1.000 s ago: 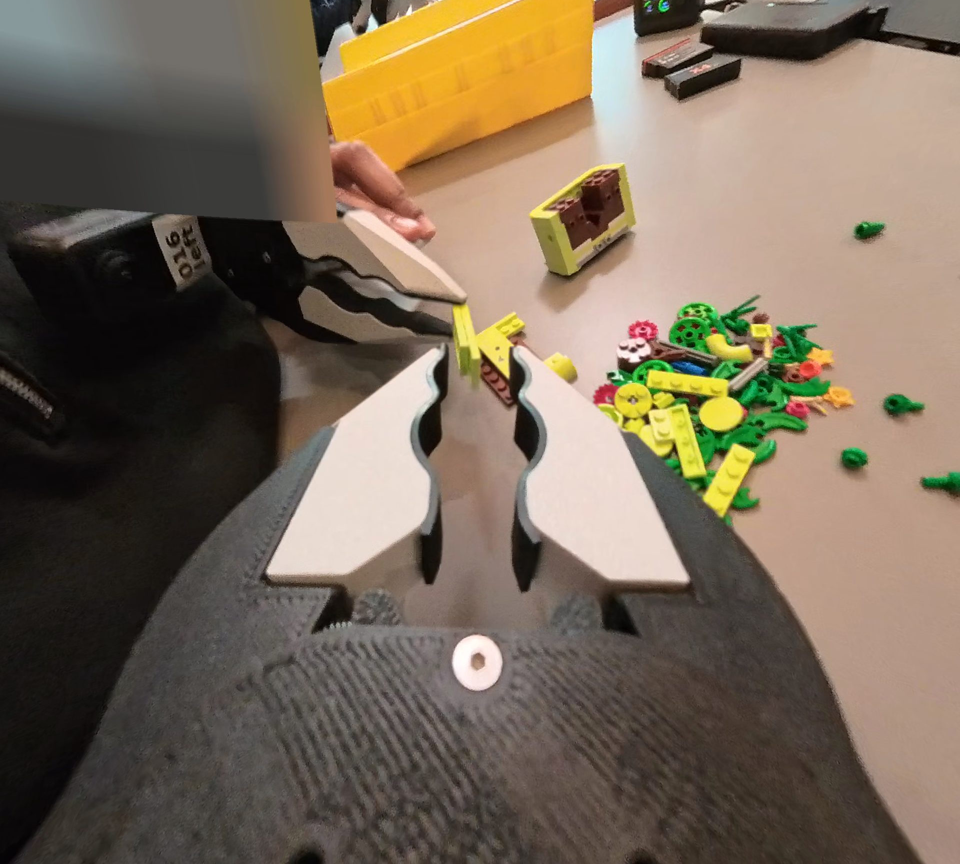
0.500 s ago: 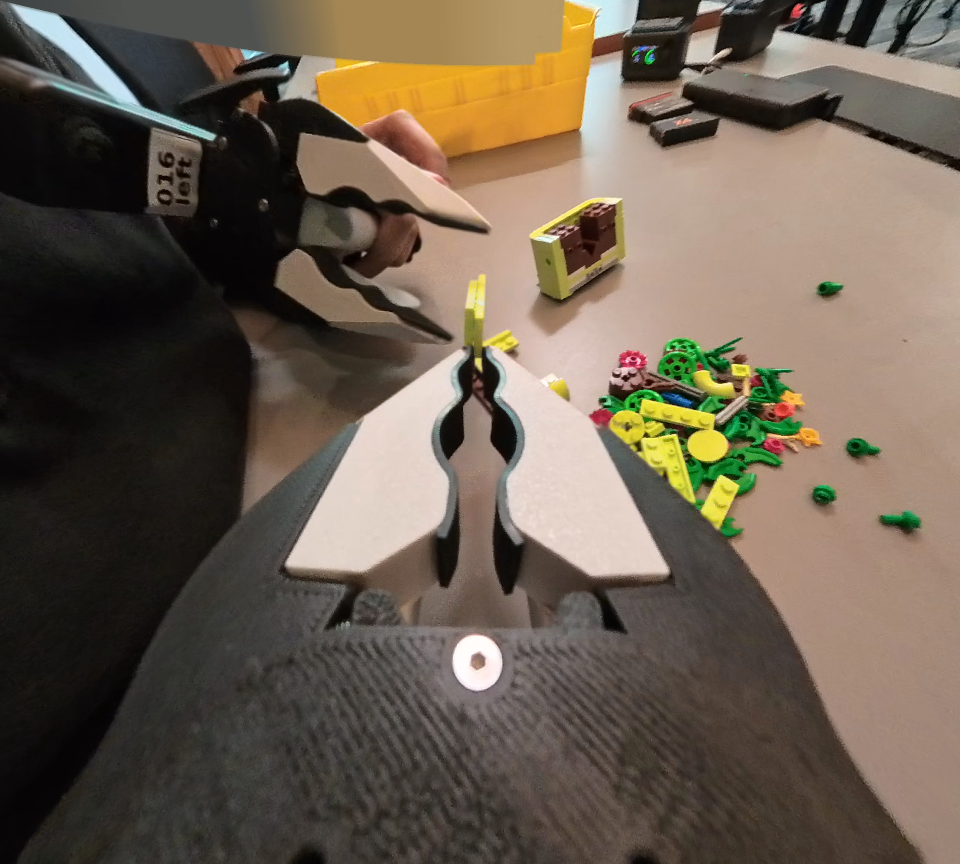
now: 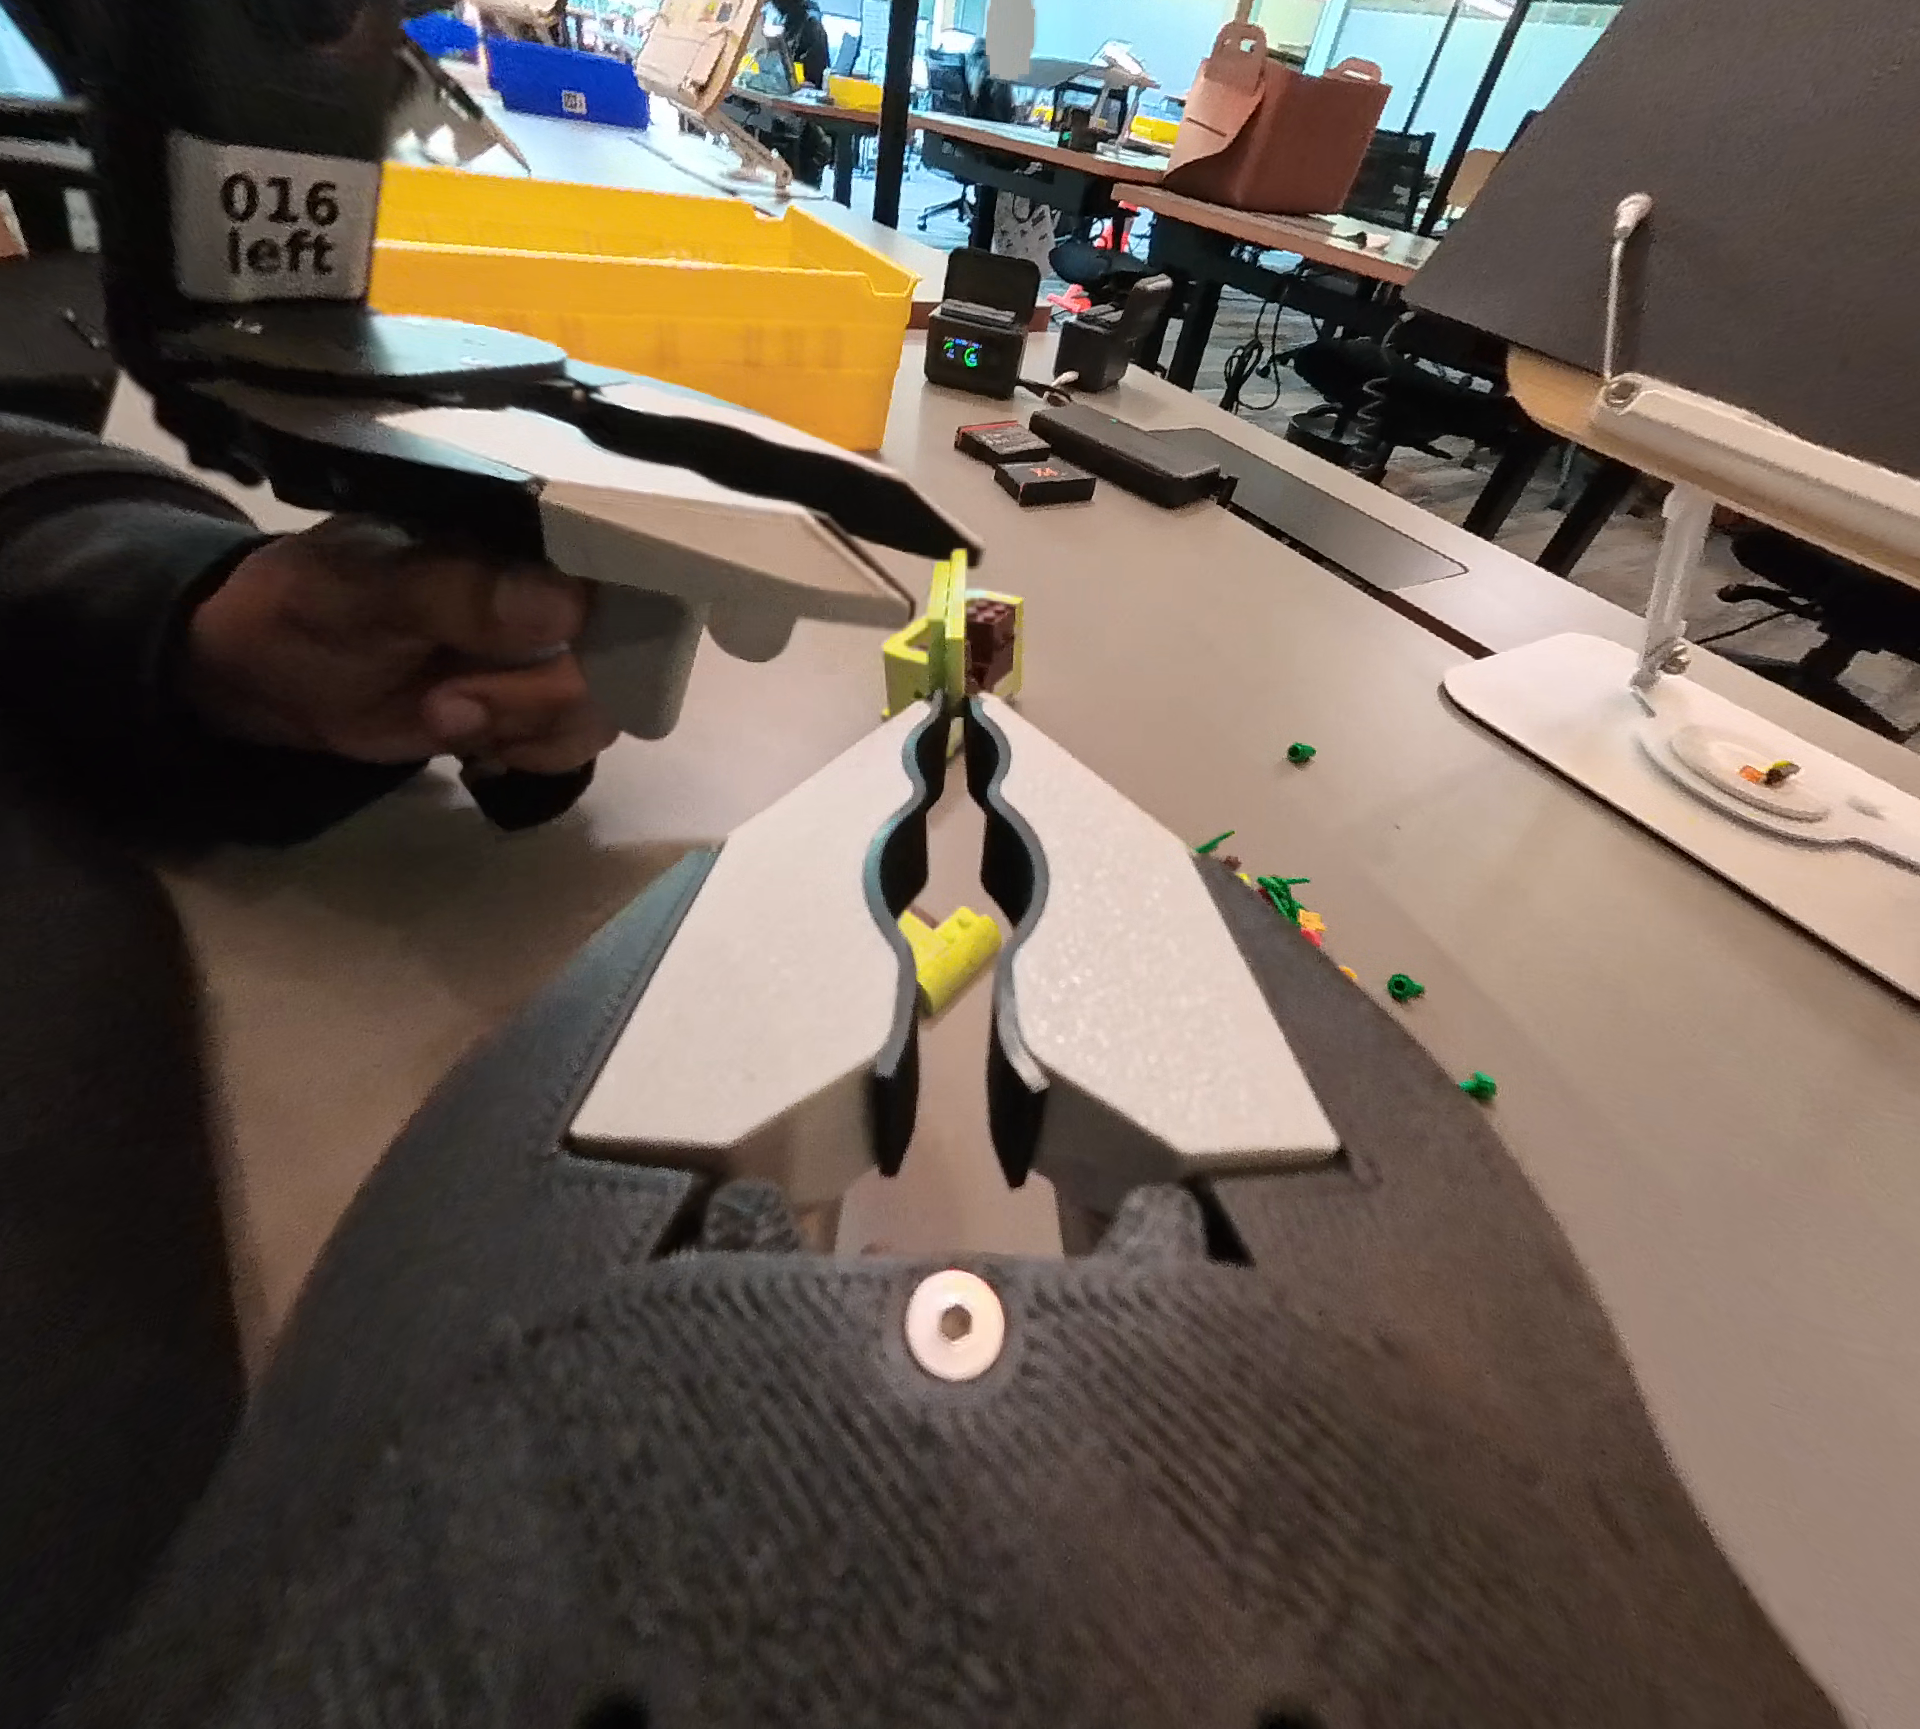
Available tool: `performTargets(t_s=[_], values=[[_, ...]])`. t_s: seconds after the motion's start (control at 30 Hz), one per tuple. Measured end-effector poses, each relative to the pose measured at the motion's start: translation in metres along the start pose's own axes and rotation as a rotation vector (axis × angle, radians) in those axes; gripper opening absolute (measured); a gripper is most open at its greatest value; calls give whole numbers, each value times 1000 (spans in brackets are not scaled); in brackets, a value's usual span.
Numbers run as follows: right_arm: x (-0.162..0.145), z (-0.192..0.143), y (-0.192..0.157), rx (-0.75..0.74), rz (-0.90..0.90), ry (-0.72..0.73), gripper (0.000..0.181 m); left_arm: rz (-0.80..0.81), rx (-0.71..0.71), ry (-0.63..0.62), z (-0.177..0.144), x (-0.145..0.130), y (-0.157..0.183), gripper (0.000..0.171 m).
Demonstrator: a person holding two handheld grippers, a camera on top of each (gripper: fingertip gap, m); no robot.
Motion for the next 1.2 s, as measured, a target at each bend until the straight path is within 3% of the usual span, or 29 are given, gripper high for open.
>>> performTargets(t_s=[0.2, 0.4, 0.83, 1.2], values=[[2, 1, 3, -71, 50, 39, 0, -3, 15, 42, 0, 4, 1, 33], [6, 5, -7, -114, -54, 48, 0, -62, 9, 33, 2, 1, -3, 36], [3, 6, -4, -134, -36, 25, 0, 81, 31, 38, 1, 1, 2, 32], [2, 10, -11, -128, -93, 12, 1, 21, 28, 29, 3, -2, -1, 33]])
Point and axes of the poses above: each gripper's, where its closed fingertips meet, z out along the fingers, x out of its top, y = z × x across the jaws, the point moved 8 cm from there along -z, back along the fingers, and after that the axes turned 1 degree about -z, right-handed, at the moved point
